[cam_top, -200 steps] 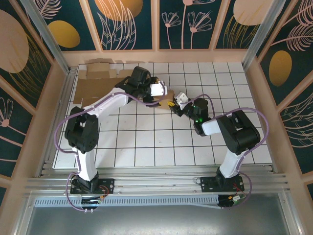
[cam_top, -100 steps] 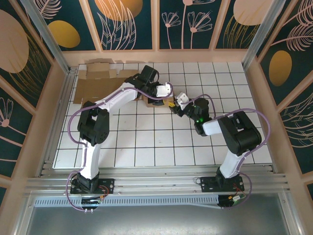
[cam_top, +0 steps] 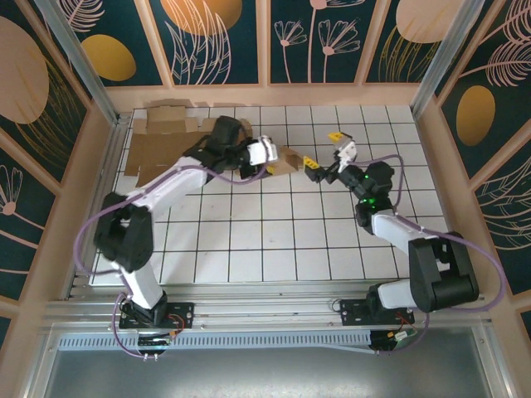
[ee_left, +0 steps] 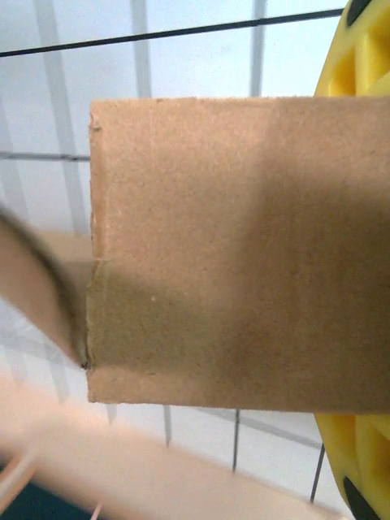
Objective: Fold the paper box
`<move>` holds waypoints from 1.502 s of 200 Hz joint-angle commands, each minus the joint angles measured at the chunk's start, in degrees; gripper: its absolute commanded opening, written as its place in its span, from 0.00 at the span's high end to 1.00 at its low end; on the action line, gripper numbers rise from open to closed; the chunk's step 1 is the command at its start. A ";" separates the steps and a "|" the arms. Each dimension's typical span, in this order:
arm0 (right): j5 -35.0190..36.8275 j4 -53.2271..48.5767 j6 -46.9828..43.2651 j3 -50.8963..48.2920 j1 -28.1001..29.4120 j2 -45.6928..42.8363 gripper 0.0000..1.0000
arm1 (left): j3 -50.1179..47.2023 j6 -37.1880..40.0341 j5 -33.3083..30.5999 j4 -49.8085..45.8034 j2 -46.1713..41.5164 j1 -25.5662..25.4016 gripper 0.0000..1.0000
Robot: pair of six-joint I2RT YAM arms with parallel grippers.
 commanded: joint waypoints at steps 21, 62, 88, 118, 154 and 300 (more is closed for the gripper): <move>-11.60 0.51 23.97 4.29 -3.47 -2.51 0.05 | -13.03 -23.20 16.15 40.46 -9.98 5.79 0.63; -14.80 -6.91 38.74 12.40 -4.79 -1.31 0.11 | -18.12 -43.23 23.40 63.15 -7.26 6.87 0.63; -16.63 -15.22 31.44 16.07 -5.95 0.08 0.10 | -18.97 -54.37 26.78 75.96 -4.26 6.86 0.62; -28.14 -30.83 13.71 24.02 -6.63 3.48 0.07 | -17.92 -59.45 32.29 79.46 -2.52 6.78 0.61; -34.10 -37.19 -6.56 25.73 -5.79 4.00 0.01 | -16.47 -54.97 36.18 71.71 -2.85 6.78 0.63; -56.58 23.04 37.31 23.38 -5.23 15.86 0.01 | -7.55 -36.97 37.59 46.21 -2.99 6.78 0.64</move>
